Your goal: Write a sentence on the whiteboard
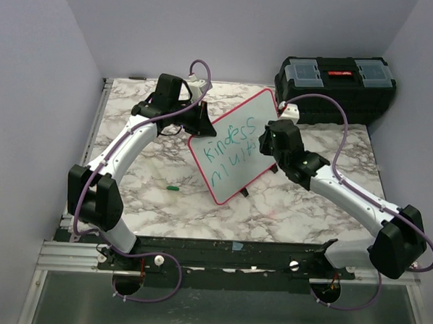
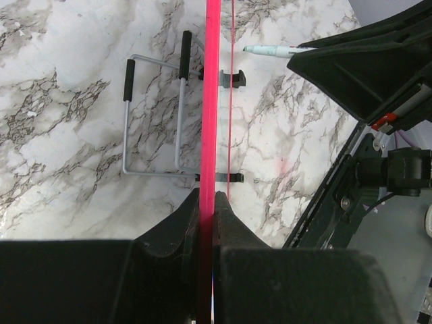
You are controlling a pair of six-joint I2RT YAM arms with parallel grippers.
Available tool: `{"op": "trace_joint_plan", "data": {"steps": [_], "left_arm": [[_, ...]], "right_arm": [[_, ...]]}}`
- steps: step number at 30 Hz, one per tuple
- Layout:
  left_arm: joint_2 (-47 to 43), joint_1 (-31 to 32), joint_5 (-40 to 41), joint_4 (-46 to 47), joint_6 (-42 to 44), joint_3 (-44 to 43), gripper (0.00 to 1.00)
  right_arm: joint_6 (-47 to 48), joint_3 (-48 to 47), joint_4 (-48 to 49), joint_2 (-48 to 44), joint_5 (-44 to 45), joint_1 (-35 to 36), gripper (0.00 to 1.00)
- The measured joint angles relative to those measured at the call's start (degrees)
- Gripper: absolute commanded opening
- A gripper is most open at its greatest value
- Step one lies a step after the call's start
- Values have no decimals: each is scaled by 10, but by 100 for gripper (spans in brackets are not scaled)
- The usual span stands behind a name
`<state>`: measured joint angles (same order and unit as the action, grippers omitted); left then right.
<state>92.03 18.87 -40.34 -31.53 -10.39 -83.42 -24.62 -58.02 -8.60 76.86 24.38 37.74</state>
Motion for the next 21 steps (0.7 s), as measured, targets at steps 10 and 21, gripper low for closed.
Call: {"op": "trace_joint_plan", "data": {"steps": [10, 21], "left_arm": [[0, 0, 0, 0, 0, 2, 0], [-1, 0, 0, 1, 0, 2, 0]], "right_arm": [[0, 0, 0, -7, -1, -22, 1], [0, 0, 16, 11, -17, -30, 1]]}}
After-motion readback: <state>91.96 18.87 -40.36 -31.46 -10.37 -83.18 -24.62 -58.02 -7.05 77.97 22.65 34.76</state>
